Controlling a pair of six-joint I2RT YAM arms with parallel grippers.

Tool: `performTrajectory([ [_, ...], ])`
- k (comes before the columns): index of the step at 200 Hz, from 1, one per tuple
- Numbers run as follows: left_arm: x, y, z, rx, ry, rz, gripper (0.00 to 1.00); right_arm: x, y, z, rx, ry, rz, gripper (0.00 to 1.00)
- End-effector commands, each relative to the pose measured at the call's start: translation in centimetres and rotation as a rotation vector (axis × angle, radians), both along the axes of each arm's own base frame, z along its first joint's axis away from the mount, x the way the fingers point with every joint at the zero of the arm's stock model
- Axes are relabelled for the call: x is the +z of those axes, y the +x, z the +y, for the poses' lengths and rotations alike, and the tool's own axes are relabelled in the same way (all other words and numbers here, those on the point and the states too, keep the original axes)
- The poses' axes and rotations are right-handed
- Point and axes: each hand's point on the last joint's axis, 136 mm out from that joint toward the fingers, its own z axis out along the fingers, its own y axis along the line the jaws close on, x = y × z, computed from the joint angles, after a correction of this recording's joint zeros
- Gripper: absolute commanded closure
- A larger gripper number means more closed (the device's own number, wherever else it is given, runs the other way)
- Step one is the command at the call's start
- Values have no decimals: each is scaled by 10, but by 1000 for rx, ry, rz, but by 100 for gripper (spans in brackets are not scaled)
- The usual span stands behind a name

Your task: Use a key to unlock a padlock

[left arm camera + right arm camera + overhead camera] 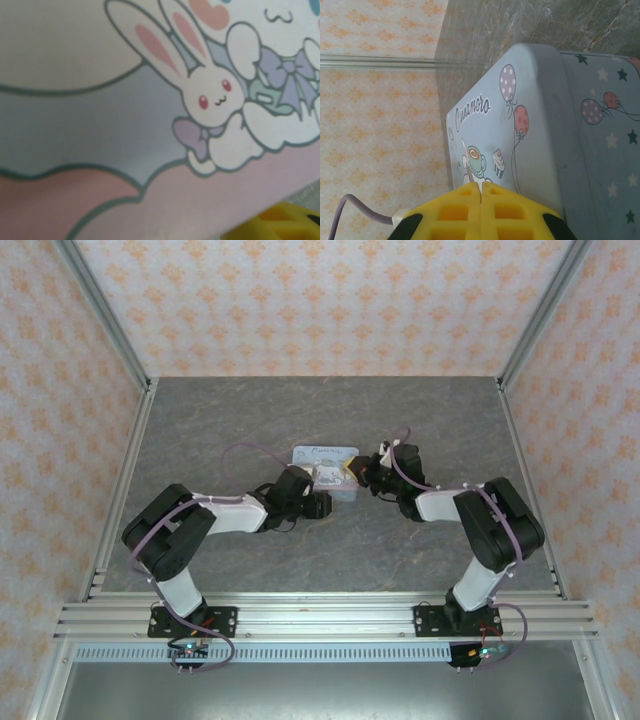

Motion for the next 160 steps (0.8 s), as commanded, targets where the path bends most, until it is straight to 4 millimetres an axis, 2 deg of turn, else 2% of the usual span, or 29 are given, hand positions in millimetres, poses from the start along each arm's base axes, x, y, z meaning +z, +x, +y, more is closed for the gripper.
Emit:
performTrajectory([
  [1, 5, 23, -1, 13, 35, -93, 43, 11, 16, 0, -23, 17, -46, 100],
  [85, 2, 40, -25, -21, -25, -111, 48, 1, 27, -2, -29, 11, -25, 100],
  [160, 25, 45, -42, -21, -169, -131, 54, -7, 25, -3, -27, 4, -11, 100],
])
